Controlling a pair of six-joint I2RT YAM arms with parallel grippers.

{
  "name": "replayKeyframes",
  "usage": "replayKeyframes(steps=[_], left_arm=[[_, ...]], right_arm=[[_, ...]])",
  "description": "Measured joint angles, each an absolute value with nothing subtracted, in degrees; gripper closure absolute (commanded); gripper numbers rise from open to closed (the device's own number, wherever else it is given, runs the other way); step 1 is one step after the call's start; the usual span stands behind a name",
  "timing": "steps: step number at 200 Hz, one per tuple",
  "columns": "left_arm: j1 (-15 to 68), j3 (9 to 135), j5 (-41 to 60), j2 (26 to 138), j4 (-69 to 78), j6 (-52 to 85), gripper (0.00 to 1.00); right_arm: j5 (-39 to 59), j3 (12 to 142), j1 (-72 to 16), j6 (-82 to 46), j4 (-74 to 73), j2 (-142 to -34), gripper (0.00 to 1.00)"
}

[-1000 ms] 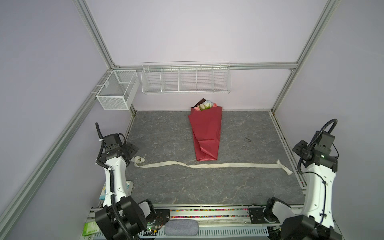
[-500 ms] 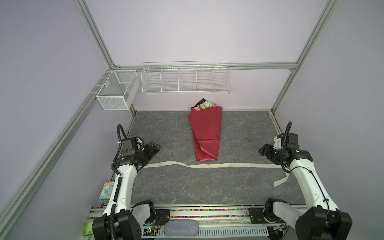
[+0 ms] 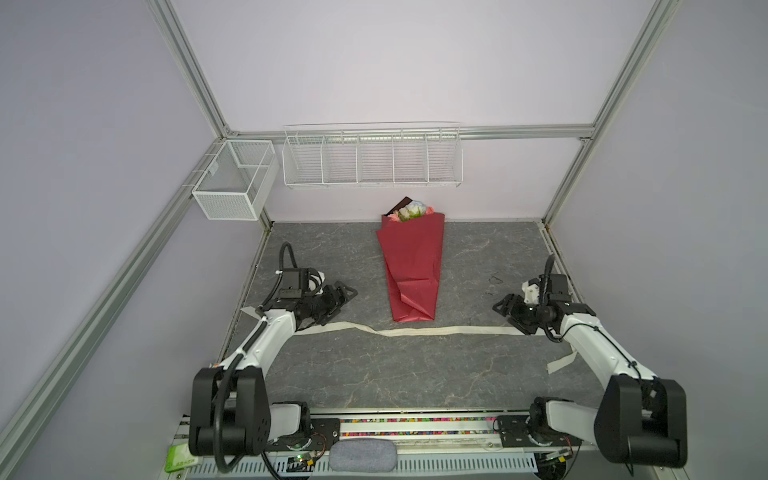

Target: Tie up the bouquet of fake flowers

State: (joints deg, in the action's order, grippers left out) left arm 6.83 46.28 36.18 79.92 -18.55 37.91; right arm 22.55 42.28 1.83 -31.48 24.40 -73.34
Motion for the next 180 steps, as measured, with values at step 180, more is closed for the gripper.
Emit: replayKeyframes(steps=[180], left_arm=[[12.6,99.2,44.0,136.6,-4.3,48.9,0.19]], right_arm=[[32.6,91.2,-10.2,-39.9,4.6,-129.6,0.28]])
